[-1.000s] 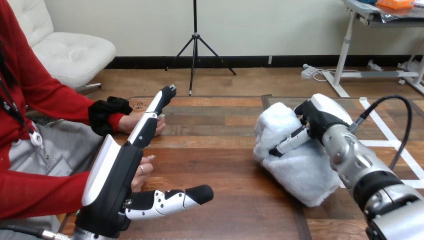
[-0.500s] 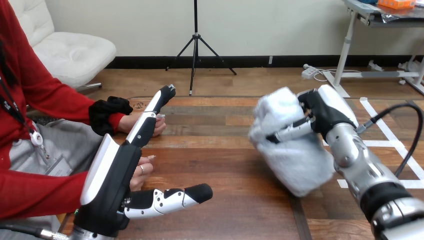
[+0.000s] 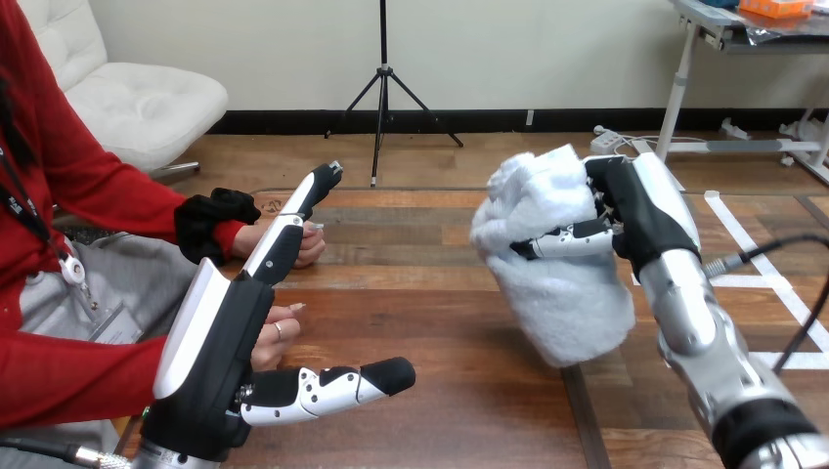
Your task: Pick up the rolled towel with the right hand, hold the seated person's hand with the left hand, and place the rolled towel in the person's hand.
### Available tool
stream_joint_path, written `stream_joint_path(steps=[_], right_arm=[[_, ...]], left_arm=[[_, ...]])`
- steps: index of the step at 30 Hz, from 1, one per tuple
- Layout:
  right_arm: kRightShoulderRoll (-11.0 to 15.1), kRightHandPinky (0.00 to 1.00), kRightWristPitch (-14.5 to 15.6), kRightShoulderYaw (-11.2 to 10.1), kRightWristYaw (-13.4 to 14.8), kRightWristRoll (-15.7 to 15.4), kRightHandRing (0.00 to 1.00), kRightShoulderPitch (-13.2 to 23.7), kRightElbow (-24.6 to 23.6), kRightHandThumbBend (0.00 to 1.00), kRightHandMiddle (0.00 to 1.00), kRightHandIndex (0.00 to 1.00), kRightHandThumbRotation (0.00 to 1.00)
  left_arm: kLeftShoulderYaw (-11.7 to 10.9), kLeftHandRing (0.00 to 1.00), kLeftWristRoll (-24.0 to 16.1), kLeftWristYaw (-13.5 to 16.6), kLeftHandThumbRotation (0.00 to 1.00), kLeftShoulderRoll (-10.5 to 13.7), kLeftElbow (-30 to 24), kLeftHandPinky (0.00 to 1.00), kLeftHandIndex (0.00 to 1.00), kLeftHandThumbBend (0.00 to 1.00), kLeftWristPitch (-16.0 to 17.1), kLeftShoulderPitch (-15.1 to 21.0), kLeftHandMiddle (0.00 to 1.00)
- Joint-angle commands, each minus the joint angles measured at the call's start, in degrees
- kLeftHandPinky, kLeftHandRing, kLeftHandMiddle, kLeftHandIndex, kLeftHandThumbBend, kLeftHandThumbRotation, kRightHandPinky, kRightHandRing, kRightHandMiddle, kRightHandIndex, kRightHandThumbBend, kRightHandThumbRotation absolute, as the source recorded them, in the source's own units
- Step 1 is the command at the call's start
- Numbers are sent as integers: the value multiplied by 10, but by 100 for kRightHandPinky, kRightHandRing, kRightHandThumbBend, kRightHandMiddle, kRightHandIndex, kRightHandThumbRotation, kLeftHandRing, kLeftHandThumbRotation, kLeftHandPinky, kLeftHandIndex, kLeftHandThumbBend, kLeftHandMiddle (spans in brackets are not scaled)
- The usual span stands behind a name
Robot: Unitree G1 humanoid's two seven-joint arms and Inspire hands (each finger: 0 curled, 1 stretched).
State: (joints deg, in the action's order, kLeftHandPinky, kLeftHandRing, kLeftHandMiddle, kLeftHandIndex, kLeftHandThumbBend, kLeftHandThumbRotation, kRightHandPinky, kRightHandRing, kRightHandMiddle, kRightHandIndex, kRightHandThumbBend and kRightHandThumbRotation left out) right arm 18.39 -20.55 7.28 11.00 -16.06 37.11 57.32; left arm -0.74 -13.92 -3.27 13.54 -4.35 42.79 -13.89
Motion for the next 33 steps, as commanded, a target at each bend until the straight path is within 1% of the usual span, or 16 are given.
stream_joint_path(steps=[1,4,6,11,14,19,22,26,28,32,33], right_arm=[[-1,24,-57,-33,20,26,30,-1,-49,84,42,44,0],[-9,23,-75,-45,12,46,30,-13,-57,83,42,44,0],[-15,23,-92,-52,8,60,30,-21,-60,82,42,44,0],[-27,23,-124,-61,11,76,30,-34,-63,82,42,44,0],[-34,23,-137,-67,10,85,30,-40,-64,81,41,44,0],[-45,23,-151,-72,17,87,29,-49,-68,80,40,43,0],[-51,23,-166,-75,19,87,28,-53,-66,80,39,43,0],[-60,23,-187,-81,6,100,28,-57,-58,79,39,43,0],[-63,24,-195,-83,1,105,28,-59,-54,79,39,43,0],[-69,24,-211,-82,9,100,29,-61,-42,79,39,44,0],[-71,24,-213,-81,12,98,29,-61,-40,80,39,44,0]], left_arm=[[-8,95,1,3,56,6,-24,93,96,100,0,13,95],[-11,95,-2,2,56,9,-26,93,96,100,-3,11,95],[-14,95,-5,2,56,11,-26,93,96,100,-4,10,95],[-21,95,-13,6,56,11,-30,94,96,100,-10,6,96],[-27,95,-23,11,56,11,-35,94,96,100,-15,4,96],[-37,95,-44,19,55,12,-41,94,96,100,-23,1,96],[-44,95,-57,25,54,12,-43,93,96,100,-24,0,95],[-53,94,-72,35,53,13,-46,92,96,100,-24,0,95],[-56,92,-77,40,52,13,-46,91,95,100,-23,-1,94],[-67,89,-99,57,51,14,-48,86,93,100,-20,0,91],[-69,87,-103,60,50,14,-49,84,93,100,-21,0,89]])
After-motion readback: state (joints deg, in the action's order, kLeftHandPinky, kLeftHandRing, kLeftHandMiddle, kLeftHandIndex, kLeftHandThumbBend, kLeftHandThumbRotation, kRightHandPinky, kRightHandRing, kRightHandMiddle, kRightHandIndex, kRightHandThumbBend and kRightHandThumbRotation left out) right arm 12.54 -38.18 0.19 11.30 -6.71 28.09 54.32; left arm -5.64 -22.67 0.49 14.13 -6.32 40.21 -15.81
